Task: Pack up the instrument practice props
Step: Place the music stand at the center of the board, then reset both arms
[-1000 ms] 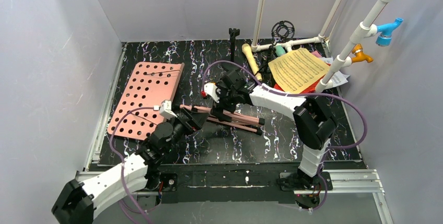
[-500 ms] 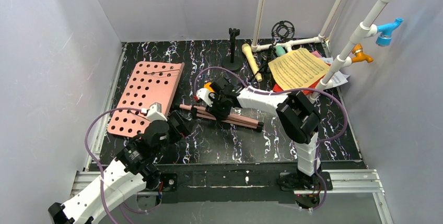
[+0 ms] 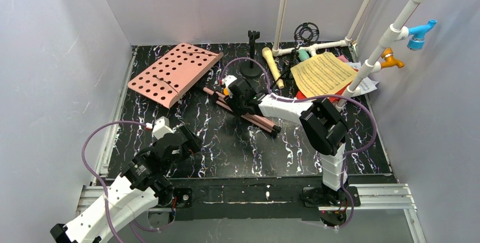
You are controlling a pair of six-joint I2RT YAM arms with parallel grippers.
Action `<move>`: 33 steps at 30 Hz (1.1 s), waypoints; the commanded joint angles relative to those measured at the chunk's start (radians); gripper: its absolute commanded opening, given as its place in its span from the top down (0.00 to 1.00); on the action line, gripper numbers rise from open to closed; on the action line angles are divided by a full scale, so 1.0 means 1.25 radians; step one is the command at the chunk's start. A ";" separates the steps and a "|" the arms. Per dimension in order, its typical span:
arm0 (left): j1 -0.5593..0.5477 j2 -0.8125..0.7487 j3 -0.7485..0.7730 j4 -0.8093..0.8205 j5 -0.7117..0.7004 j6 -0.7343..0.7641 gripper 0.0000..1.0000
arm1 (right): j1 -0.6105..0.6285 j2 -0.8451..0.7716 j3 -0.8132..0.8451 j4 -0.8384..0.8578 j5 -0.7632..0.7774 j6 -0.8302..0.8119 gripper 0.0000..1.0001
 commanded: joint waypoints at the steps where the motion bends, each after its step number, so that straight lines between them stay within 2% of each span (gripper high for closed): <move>1: 0.004 -0.022 0.026 -0.046 -0.037 -0.006 0.02 | -0.023 -0.052 -0.009 0.069 -0.009 0.019 0.34; 2: 0.004 -0.025 0.029 -0.050 -0.036 0.002 0.02 | -0.023 -0.067 -0.009 0.053 -0.035 -0.026 0.21; 4: 0.005 -0.032 0.040 -0.052 -0.032 0.032 0.02 | -0.025 -0.112 -0.016 0.014 -0.109 -0.137 0.03; 6: 0.005 -0.041 0.051 -0.046 -0.018 0.066 0.02 | -0.031 -0.175 -0.038 -0.031 -0.187 -0.229 0.02; 8: 0.004 -0.050 0.060 -0.012 0.026 0.134 0.02 | -0.066 -0.243 -0.047 -0.111 -0.341 -0.319 0.02; 11: 0.004 -0.075 0.061 0.081 0.136 0.262 0.02 | -0.174 -0.348 -0.076 -0.203 -0.563 -0.359 0.02; 14: 0.004 -0.082 0.091 0.109 0.166 0.323 0.02 | -0.296 -0.510 -0.158 -0.215 -0.726 -0.354 0.02; 17: 0.005 -0.044 0.149 0.090 0.163 0.398 0.02 | -0.383 -0.662 -0.222 -0.222 -0.736 -0.342 0.02; 21: 0.005 0.032 0.238 0.064 0.162 0.459 0.02 | -0.487 -0.779 -0.226 -0.303 -0.653 -0.306 0.02; 24: 0.005 0.066 0.297 0.053 0.165 0.472 0.02 | -0.569 -0.864 -0.244 -0.324 -0.596 -0.253 0.02; 28: 0.005 0.068 0.357 0.039 0.181 0.463 0.02 | -0.675 -0.930 -0.209 -0.403 -0.626 -0.253 0.02; 33: 0.005 0.035 0.423 0.000 0.194 0.453 0.02 | -0.742 -0.988 -0.178 -0.381 -0.457 -0.072 0.02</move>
